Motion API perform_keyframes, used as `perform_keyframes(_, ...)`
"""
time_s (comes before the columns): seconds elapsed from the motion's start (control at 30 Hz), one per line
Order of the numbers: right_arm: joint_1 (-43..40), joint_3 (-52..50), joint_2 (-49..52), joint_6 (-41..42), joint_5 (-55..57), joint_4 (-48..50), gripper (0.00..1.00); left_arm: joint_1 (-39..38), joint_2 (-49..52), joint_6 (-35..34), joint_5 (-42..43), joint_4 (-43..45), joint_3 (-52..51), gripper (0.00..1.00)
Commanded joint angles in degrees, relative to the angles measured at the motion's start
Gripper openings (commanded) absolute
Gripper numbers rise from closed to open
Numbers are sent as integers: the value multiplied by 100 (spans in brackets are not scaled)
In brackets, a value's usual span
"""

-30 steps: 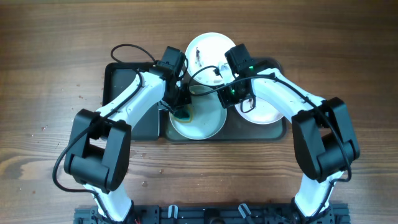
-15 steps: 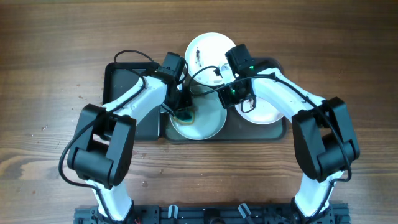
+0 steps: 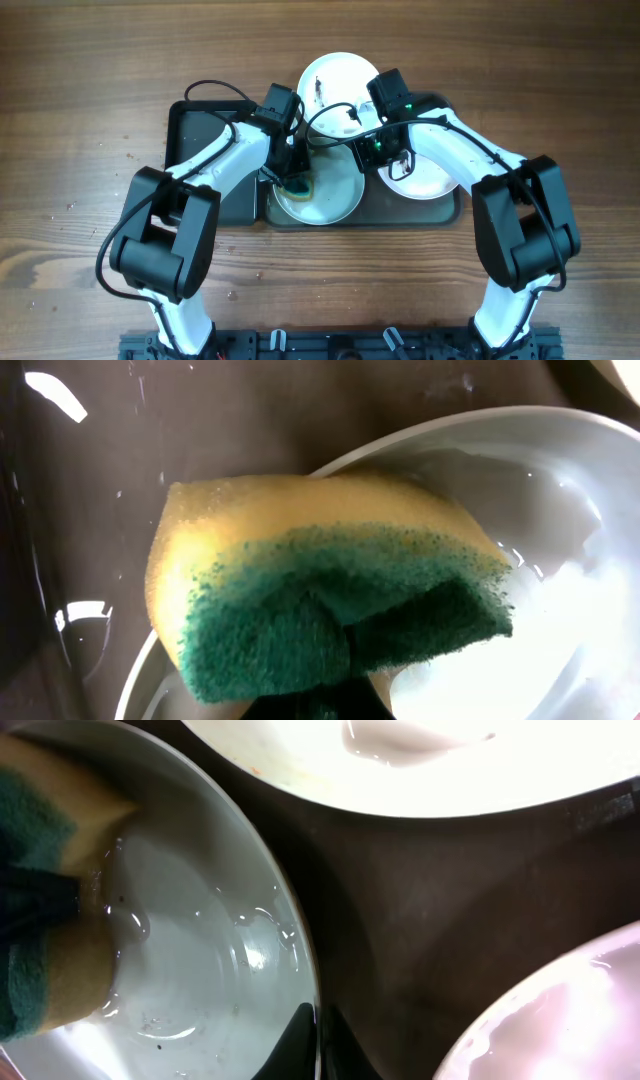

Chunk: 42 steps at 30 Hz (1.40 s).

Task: Clean dirty plates on tray and stack at the side
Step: 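Scrub the blue-green plate with the sponge in the left gripper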

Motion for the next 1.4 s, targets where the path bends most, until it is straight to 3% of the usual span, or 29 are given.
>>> perform_keyframes(0.0, 105, -39, 66, 87, -710, -72, 4, -245, 713, -195, 319, 90, -286, 4)
perform_keyframes(0.23, 105, -234, 66, 164, -638, 9, 11, -247, 726, -363, 319, 227, -286, 4)
perform_keyframes(0.4, 105, -385, 66, 562, -647, 140, 4, -247, 726, -363, 321, 332, -286, 4)
perform_keyframes(0.7, 105, -385, 66, 686, -953, 177, 4, -247, 726, -409, 345, 323, -286, 4)
perform_keyframes(0.87, 105, -385, 66, 686, -953, 232, 4, -254, 726, -409, 909, 328, -286, 4)
perform_keyframes(1.37, 105, -385, 66, 686, -1082, 297, 4, -599, 726, -726, 1231, 616, -286, 4)
